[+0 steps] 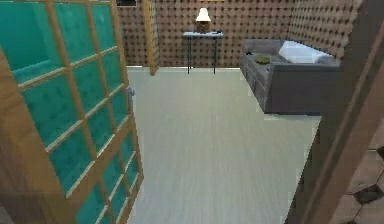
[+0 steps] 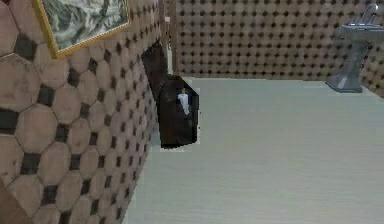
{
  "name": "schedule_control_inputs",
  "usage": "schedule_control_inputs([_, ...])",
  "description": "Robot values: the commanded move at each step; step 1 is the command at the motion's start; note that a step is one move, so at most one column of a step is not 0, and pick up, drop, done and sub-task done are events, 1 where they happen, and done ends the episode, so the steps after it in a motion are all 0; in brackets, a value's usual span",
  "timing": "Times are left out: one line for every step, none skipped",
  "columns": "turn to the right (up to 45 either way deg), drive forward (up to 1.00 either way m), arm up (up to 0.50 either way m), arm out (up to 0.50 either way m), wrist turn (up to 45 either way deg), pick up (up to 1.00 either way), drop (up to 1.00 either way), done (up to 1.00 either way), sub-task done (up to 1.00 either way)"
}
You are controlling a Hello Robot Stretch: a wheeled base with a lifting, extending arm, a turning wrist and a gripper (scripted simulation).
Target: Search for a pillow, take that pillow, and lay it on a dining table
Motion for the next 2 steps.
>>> schedule_control_inputs([0.0, 0.30, 0.00, 0.00, 0.0, 0.00, 0.00, 0.00, 0.00])
schedule_control_inputs([3.0, 0.00, 0.00, 0.00, 0.0, 0.00, 0.00, 0.00, 0.00])
